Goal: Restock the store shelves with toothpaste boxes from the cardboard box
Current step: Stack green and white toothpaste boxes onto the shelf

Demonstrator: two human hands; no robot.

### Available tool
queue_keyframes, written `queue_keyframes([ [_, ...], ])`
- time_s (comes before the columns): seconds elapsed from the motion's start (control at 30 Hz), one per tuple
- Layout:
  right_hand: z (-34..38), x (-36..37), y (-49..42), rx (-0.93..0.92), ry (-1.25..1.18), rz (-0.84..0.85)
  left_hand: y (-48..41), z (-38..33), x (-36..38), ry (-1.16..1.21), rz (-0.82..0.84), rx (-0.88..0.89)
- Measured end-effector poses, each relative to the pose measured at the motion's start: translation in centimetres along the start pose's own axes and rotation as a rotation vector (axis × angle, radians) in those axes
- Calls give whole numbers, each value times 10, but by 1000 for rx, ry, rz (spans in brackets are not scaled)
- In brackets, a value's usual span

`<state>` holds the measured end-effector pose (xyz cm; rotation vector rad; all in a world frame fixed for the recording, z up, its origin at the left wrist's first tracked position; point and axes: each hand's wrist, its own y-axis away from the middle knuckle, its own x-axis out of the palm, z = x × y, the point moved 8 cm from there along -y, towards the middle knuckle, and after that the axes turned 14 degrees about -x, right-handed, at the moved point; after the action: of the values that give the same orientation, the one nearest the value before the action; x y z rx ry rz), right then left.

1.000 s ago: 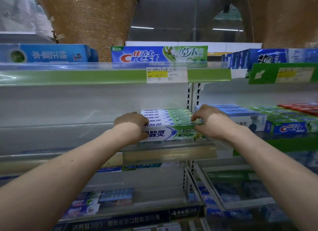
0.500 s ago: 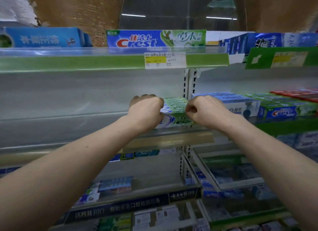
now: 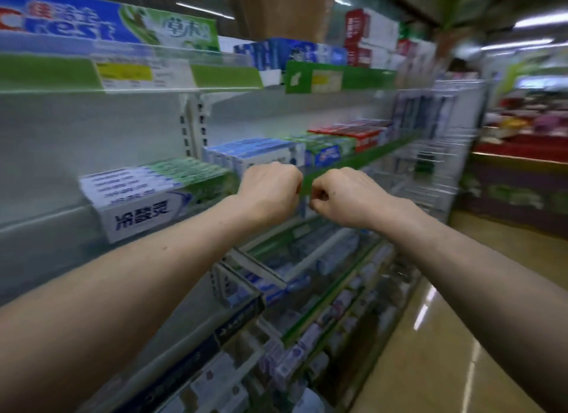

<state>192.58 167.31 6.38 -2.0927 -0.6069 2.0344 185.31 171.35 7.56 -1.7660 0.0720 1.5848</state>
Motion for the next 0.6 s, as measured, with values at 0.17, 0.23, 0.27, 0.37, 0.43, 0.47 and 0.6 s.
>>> queue_keyframes([
  [0.17, -14, 2, 88, 261, 76, 86, 38, -67, 6, 137, 74, 241],
  [0.23, -16, -1, 134, 365, 74, 123, 59, -101, 9, 177, 116, 339],
  [0.27, -15, -3, 152, 402, 76, 141, 69, -115, 9, 191, 125, 378],
  [0.37, -13, -17, 237, 580, 95, 186, 118, -182, 2, 260, 169, 536],
  [0.43, -12, -28, 288, 680, 134, 208, 152, -223, -6, 286, 181, 622],
  [0.47, -10, -36, 319, 738, 146, 216, 174, -248, -13, 301, 188, 684],
  [0.6, 3, -64, 427, 938, 149, 226, 253, -326, -41, 307, 187, 892],
])
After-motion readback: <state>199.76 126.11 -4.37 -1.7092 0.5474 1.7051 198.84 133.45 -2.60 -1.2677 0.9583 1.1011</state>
